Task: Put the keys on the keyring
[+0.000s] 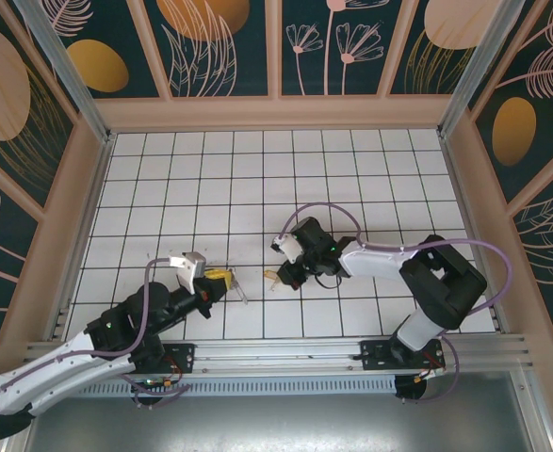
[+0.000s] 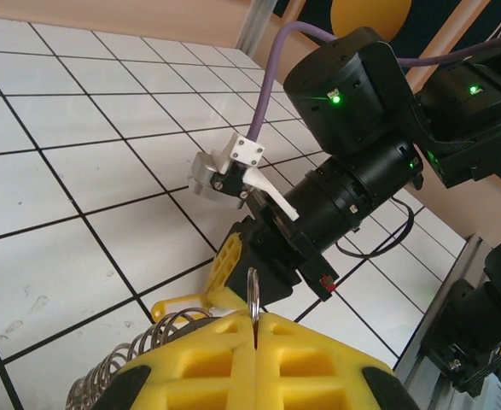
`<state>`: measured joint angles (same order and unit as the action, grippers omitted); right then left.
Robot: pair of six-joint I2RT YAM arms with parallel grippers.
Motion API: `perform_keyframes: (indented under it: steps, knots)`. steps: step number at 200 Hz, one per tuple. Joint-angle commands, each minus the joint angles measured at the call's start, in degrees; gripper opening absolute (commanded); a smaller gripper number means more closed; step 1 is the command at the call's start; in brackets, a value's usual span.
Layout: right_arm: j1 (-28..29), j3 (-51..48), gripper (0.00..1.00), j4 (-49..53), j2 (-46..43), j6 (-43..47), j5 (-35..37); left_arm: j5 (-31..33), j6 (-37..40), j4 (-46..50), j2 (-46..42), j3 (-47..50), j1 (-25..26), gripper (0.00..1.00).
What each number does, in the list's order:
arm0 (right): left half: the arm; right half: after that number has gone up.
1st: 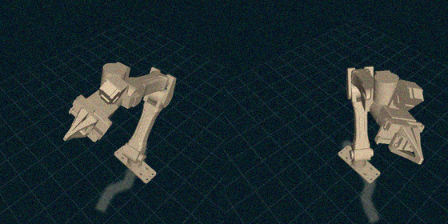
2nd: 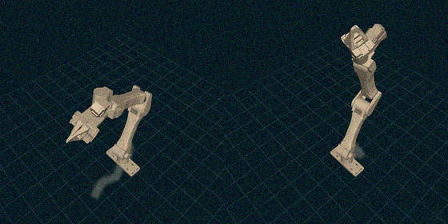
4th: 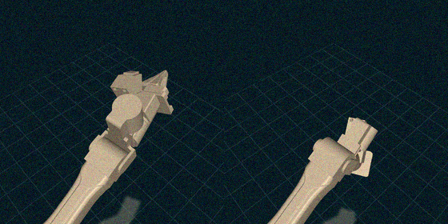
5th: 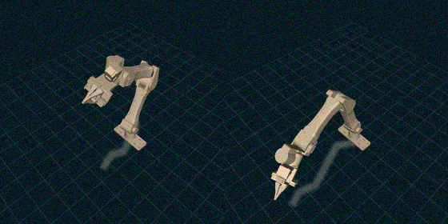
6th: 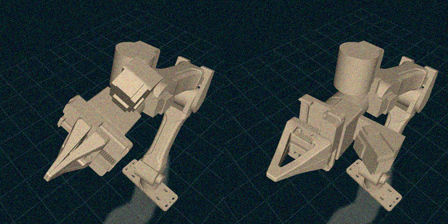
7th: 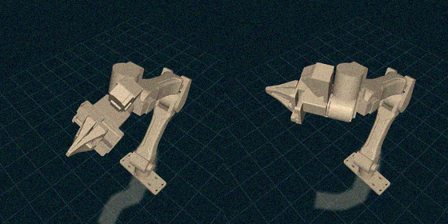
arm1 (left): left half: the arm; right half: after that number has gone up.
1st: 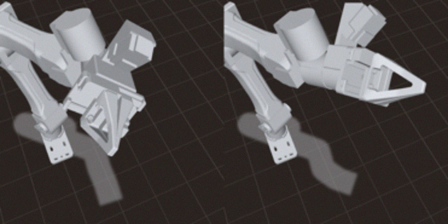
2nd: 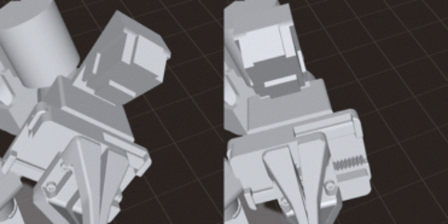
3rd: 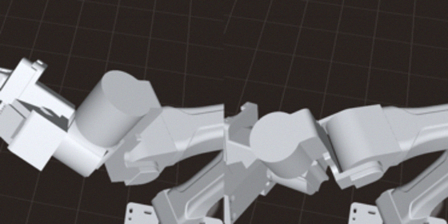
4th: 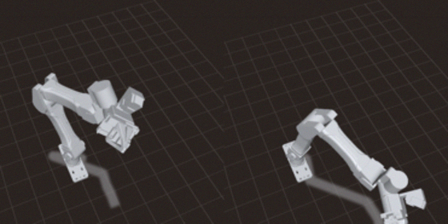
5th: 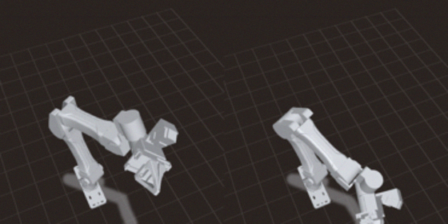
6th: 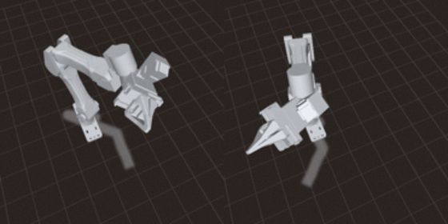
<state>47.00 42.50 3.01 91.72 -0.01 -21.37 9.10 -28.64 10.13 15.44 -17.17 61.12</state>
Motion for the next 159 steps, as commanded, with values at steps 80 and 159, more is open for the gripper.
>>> perform_keyframes:
  steps: [80,159]
  knots:
    - [-1.0,-0.9,0.18,-5.2,0.6,-3.5,2.1,-0.1,2.4,-4.4,1.2,-1.5,-0.1,0.0]
    - [-1.8,-8.0,0.3,-13.2,-4.6,-9.6,-1.1,-0.4,2.8,-5.3,1.8,-1.0,-0.1,0.0]
